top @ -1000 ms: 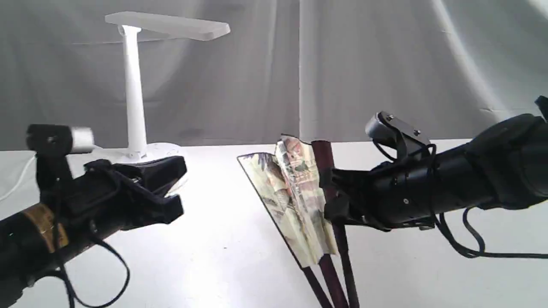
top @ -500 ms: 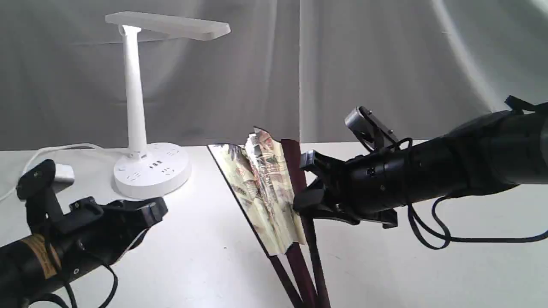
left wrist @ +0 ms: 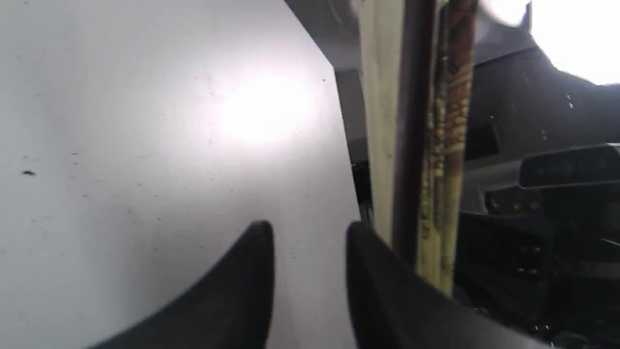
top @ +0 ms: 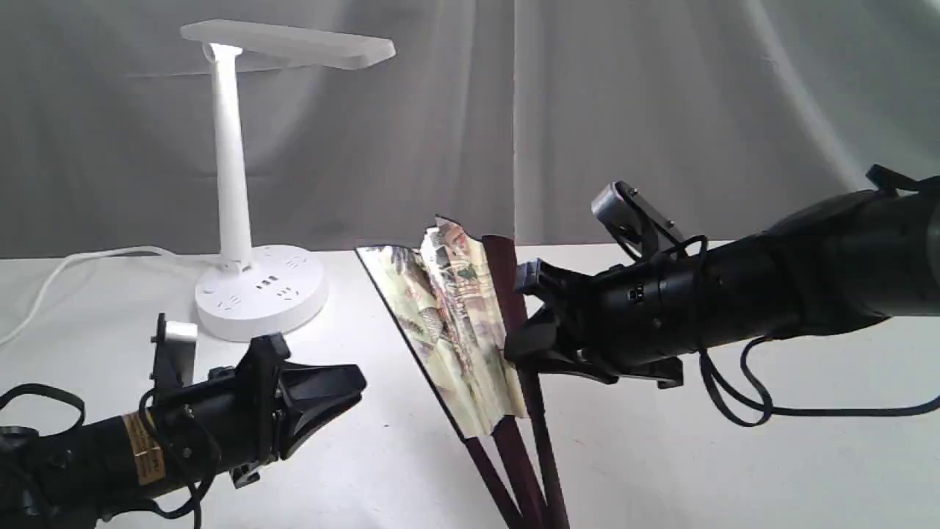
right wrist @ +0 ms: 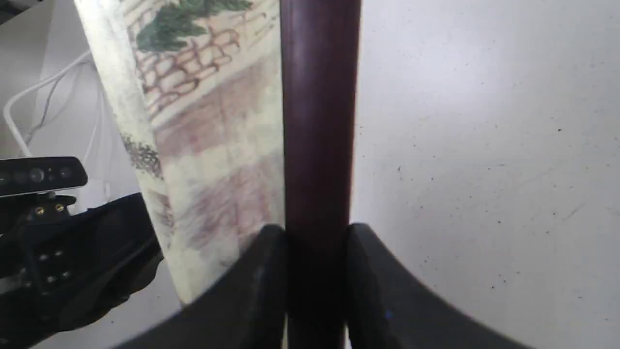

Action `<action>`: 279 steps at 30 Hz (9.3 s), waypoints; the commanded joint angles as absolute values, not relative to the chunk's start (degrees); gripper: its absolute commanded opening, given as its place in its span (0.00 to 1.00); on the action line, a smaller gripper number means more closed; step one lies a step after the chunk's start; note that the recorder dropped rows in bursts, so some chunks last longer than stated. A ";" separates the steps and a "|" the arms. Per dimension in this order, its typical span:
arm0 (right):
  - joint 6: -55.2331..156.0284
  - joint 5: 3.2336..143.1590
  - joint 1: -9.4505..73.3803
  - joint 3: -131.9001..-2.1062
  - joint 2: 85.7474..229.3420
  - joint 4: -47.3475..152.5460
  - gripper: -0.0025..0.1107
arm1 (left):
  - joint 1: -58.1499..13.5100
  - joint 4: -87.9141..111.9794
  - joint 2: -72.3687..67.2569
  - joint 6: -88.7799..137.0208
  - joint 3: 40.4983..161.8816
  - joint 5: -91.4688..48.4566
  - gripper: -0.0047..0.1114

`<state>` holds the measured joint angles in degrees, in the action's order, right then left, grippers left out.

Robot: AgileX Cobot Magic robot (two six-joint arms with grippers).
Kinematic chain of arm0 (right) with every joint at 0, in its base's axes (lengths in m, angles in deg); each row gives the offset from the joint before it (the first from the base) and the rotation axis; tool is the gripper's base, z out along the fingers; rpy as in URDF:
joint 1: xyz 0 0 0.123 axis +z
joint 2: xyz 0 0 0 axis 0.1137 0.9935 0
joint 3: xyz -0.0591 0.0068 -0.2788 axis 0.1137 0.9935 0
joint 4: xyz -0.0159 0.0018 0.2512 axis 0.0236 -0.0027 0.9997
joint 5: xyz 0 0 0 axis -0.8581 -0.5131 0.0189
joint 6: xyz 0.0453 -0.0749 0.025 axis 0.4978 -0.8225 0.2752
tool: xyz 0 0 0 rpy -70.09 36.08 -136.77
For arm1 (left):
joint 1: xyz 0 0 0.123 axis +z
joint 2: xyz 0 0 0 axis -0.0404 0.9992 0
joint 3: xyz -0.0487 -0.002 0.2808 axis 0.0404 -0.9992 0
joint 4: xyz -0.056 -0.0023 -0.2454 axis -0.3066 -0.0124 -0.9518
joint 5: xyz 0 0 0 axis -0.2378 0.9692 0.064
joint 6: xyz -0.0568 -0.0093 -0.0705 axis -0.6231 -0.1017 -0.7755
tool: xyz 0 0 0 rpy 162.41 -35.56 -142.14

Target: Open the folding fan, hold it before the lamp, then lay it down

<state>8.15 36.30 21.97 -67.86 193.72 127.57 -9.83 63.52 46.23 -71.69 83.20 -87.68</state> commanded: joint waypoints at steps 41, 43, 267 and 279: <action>8.29 35.19 22.15 -68.19 193.37 119.28 0.02 | -17.27 49.63 46.37 -72.40 92.82 -75.46 0.66; 8.29 35.03 22.15 -68.19 193.37 119.28 0.02 | -17.27 48.71 46.37 -72.52 92.82 -75.46 0.66; -9.28 3.23 18.56 -81.52 213.95 152.55 0.02 | -12.49 67.83 53.03 -96.43 98.79 -91.47 0.04; -4.45 3.23 16.14 -81.52 213.95 152.55 0.02 | -12.49 67.83 53.03 -99.86 98.79 -91.47 0.04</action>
<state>-4.30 3.23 17.38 -81.26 214.45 151.31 -12.33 66.72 52.92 -97.85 98.57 -90.35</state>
